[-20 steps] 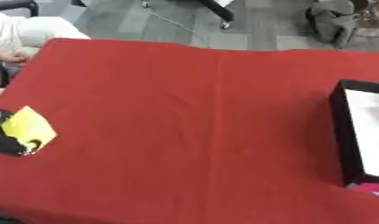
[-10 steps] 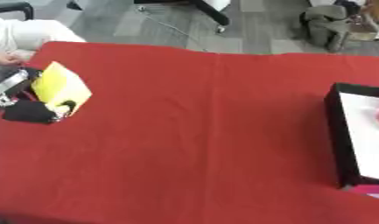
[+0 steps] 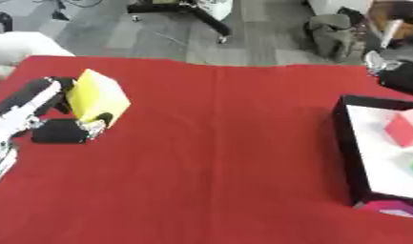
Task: Pick up the objects with one hand, pass them to the other hand, and then place them into the box on the other side of the table.
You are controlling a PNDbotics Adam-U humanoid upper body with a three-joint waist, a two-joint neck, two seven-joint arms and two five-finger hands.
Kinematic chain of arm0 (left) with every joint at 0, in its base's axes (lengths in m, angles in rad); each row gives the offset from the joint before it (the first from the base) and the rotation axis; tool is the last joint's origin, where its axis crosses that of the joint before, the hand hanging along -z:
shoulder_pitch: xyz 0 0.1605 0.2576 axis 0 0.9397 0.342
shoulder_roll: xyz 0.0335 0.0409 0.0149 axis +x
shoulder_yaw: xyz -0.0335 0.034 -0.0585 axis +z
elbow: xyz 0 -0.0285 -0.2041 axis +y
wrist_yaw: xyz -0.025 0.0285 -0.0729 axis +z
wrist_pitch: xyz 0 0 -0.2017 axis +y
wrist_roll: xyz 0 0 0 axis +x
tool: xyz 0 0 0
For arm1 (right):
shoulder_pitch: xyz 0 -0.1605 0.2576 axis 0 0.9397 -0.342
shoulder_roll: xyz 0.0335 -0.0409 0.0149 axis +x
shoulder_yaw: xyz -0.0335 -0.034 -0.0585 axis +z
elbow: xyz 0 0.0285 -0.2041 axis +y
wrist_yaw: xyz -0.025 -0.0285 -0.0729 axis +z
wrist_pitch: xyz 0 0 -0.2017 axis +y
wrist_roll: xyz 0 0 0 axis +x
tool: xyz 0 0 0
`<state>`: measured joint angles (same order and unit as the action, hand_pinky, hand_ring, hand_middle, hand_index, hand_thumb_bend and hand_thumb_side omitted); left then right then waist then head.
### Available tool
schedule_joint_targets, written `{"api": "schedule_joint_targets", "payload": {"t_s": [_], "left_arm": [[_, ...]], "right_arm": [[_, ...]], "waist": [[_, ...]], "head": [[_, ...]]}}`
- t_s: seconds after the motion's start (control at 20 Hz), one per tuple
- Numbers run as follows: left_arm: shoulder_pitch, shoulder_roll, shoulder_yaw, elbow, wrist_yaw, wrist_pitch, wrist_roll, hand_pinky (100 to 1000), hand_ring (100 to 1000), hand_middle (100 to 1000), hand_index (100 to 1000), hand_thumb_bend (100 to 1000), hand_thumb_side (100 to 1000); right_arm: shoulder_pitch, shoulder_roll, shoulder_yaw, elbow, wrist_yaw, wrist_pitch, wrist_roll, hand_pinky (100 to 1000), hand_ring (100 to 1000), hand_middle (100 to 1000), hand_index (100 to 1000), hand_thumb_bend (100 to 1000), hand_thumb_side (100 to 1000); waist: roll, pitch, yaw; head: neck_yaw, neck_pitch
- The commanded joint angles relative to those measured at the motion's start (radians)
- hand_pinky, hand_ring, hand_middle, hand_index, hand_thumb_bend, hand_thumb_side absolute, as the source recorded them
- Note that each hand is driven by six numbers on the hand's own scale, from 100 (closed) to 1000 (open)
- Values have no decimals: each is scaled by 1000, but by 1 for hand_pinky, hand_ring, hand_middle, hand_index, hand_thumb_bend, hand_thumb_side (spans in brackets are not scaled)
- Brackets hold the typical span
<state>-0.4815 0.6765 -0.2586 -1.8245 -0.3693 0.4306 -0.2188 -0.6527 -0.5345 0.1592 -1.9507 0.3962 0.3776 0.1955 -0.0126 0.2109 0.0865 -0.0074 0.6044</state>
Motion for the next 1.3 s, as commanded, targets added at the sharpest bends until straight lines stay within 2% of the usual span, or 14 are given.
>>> {"api": "schedule_joint_targets", "payload": {"t_s": [0.05,0.15,0.35,0.45,0.6,0.85,1.05,1.3], "left_arm": [[-14,-15,-9,12,-41,-71,49,686,601,578,652,100,369],[-12,-26,-16,29,-58,-98,73,686,601,578,652,100,369],[-13,-31,-20,45,-65,-116,88,686,601,578,652,100,369],[-28,-58,-33,22,-82,-135,106,664,565,565,644,100,407],[-19,-98,-44,17,-125,-178,149,656,554,562,642,100,424],[-2,-135,-64,48,-167,-248,228,624,515,539,632,100,468],[4,-150,-81,54,-164,-287,266,612,502,528,625,100,491],[3,-166,-93,51,-169,-313,278,605,500,525,624,100,503]], "right_arm": [[-50,15,38,-26,13,-24,102,911,1000,907,949,100,372],[-65,26,47,-28,23,-27,142,911,1000,907,949,100,372],[-69,30,47,-32,31,-27,163,911,1000,907,949,100,372],[-96,57,73,-42,16,-43,181,914,1000,929,955,100,385],[-140,126,142,-1,-5,-71,224,917,1000,934,957,100,382],[-178,215,253,45,60,-69,304,930,1000,936,956,100,326],[-194,271,261,40,134,-68,378,933,1000,936,954,100,296],[-207,322,283,52,199,-95,454,941,1000,948,960,100,282]], "waist": [[1,-23,-2],[0,-23,-3],[0,-23,-3],[-7,-25,10],[-9,-24,7],[-9,-25,-2],[-7,-24,-3],[-8,-24,-3]], "head": [[-21,-11],[-24,-10],[-24,-10],[-52,4],[-58,13],[-60,22],[-65,30],[-68,44]]}}
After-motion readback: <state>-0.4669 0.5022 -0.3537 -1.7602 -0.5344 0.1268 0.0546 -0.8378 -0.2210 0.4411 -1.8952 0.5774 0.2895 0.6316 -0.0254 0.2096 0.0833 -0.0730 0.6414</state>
